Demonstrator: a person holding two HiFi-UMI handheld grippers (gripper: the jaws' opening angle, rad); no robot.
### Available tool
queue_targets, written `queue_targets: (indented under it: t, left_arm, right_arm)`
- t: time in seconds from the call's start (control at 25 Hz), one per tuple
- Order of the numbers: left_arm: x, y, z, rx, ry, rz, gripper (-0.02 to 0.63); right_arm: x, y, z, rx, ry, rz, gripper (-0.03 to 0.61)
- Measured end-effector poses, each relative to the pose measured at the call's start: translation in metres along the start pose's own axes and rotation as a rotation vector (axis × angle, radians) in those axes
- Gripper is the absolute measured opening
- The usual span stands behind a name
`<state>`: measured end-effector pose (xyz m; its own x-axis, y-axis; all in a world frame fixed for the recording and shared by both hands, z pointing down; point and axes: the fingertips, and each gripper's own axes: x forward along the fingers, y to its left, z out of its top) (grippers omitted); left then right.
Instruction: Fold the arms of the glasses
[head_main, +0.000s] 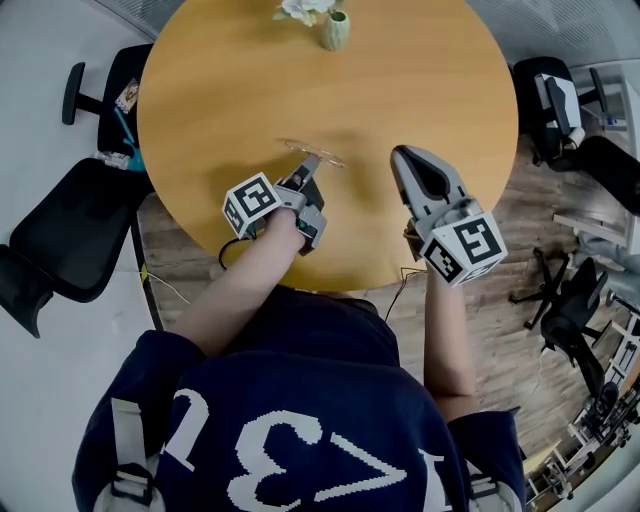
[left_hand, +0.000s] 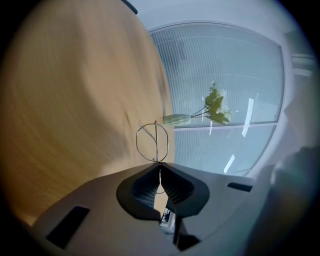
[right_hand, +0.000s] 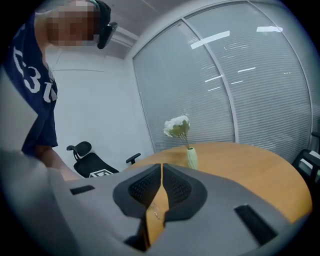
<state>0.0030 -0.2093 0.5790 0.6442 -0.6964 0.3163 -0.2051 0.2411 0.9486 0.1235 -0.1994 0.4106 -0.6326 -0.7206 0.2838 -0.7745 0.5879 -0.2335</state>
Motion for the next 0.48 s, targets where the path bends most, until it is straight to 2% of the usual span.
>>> queue_targets:
  t: [0.2,0.48]
  left_arm:
    - [0.023,0.014,0.001,-0.054,-0.001,0.054,0.020]
    - [0.049,0.010,0.006,-0.034,0.002,0.044,0.020]
  right_arm:
    - [-0.001,-0.008,-0.013,0.026,0.024,-0.006,0.032]
    - [-0.005,-0.015,-0.020,0.052,0.031,-0.028,0.032]
